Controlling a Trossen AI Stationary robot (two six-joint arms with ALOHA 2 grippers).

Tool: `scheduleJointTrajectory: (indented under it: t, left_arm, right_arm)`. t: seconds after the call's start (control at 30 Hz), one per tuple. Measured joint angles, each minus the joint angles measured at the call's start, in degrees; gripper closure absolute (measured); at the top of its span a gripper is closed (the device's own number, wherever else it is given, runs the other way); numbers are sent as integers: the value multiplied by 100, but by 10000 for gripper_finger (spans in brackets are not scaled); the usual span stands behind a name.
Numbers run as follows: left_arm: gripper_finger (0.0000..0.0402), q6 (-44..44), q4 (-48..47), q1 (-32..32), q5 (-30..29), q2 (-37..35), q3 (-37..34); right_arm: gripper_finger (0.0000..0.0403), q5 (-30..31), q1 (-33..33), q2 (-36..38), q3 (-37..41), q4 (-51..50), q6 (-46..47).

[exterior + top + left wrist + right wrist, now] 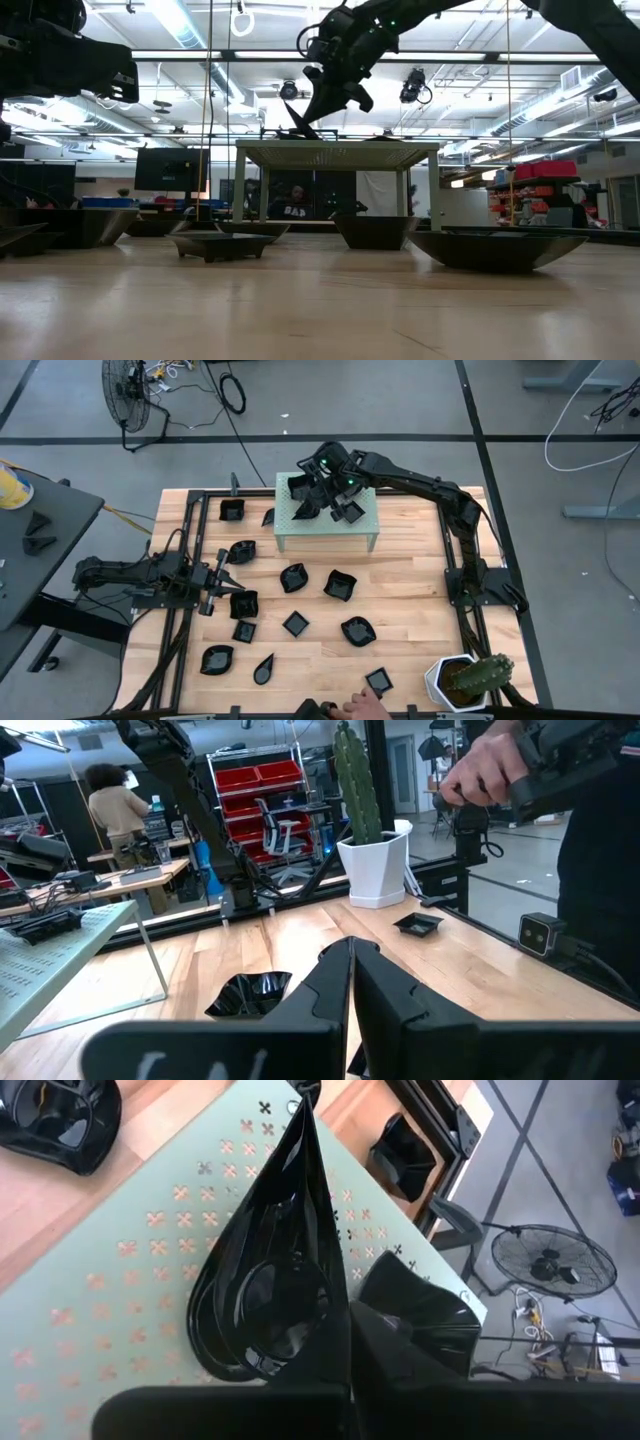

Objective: Pick & Place Mini shaped plates
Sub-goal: Stack the drop shaped plate on top of the drop shaped plate on the shelf

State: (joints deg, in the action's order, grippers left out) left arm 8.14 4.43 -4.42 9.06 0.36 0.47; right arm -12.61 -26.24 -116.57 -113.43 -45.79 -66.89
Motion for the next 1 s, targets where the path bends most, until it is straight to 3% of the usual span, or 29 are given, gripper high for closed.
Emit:
scheduleJointTrajectory:
  t: [1.0]
  left_arm:
    - [378, 0, 2, 2, 0, 0, 0]
  right_arm:
    - [385, -2, 12, 69, 0, -55, 208]
